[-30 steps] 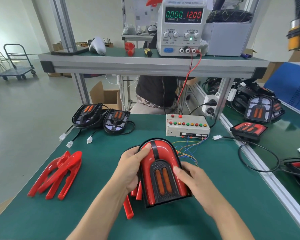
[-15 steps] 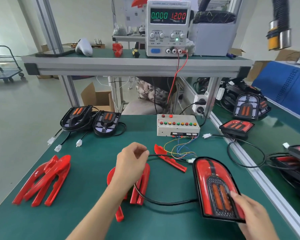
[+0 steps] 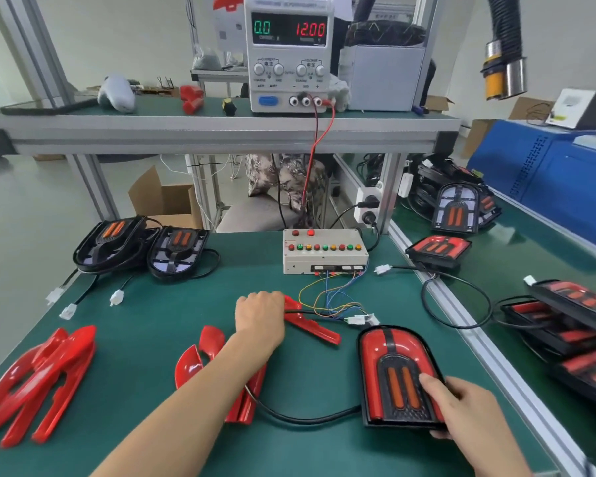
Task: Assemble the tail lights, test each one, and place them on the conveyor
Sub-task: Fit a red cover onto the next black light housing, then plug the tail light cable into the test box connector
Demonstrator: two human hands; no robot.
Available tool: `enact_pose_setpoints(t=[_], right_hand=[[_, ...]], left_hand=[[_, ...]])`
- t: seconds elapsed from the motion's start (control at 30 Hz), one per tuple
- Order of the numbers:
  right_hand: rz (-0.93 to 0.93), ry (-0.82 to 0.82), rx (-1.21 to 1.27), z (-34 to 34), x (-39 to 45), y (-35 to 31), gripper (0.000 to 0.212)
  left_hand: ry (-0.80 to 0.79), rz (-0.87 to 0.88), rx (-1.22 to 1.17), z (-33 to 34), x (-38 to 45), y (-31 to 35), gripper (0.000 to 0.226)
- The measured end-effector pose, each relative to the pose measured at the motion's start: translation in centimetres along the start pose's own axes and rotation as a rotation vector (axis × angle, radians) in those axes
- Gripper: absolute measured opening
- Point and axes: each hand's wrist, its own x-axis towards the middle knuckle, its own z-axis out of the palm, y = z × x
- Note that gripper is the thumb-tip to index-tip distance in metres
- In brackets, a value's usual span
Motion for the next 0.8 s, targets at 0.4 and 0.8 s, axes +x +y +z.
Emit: enact_pose_setpoints(t=[0.4, 0.8], right_hand=[[-0.543, 0.207, -0.156, 2.9, -3.7, -4.3, 0.009], [0.301, -0.194, 0.978, 10.1, 2.6, -11.2, 0.023]], left_hand=[[-0.127, -0.022, -1.06, -5.6, -5.8, -2.8, 0.024], [-0.155, 0.373, -0.869, -7.9, -12.5, 1.1, 0.031]])
